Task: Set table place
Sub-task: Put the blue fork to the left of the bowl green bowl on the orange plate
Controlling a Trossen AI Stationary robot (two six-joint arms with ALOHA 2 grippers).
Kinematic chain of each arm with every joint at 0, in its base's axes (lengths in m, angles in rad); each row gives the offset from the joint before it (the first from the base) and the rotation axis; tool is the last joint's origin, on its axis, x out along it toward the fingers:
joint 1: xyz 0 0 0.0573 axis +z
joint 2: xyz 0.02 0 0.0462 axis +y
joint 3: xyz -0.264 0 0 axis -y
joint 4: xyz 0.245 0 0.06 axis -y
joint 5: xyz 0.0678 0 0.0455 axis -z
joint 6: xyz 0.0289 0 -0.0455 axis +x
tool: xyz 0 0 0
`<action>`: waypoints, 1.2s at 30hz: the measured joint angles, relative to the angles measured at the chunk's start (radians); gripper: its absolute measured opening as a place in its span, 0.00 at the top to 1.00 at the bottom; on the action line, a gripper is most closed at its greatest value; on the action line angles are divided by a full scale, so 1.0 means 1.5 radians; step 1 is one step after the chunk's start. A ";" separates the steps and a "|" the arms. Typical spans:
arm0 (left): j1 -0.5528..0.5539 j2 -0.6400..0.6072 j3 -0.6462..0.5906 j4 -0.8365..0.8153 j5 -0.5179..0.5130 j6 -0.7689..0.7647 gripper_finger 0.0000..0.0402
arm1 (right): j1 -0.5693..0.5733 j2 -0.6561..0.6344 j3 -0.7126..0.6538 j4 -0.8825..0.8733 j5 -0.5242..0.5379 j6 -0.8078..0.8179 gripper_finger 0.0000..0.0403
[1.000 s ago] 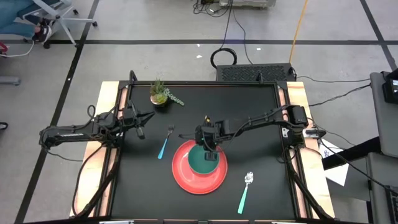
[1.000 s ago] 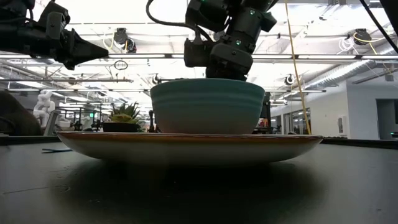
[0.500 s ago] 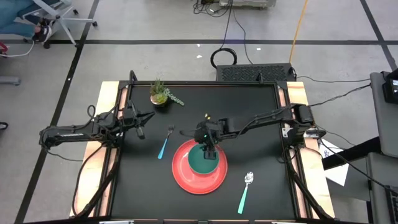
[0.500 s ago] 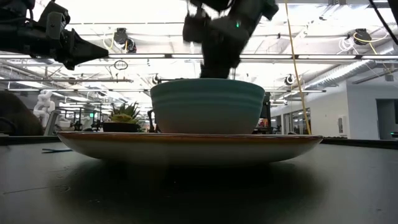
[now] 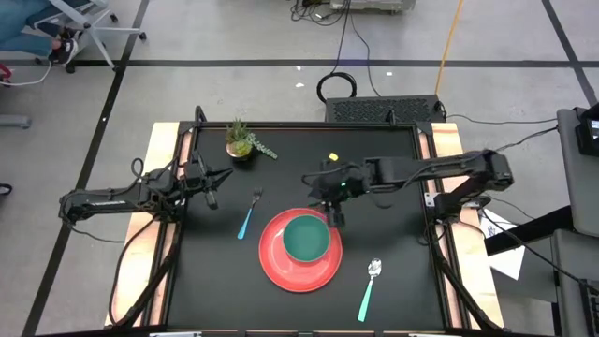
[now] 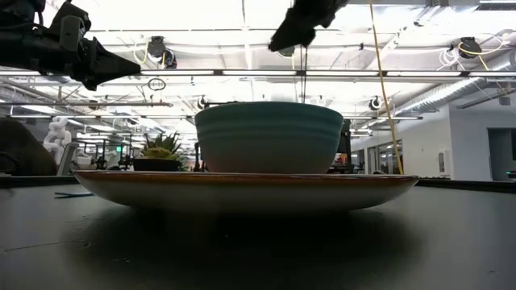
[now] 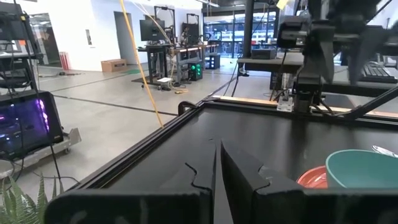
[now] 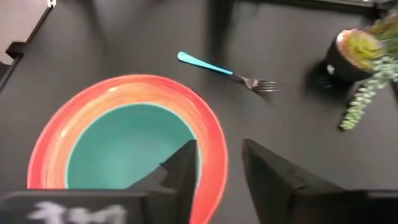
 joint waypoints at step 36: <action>0.000 0.000 0.000 -0.005 0.000 0.015 0.92 | -0.077 -0.422 -0.594 0.554 -0.054 -0.029 0.99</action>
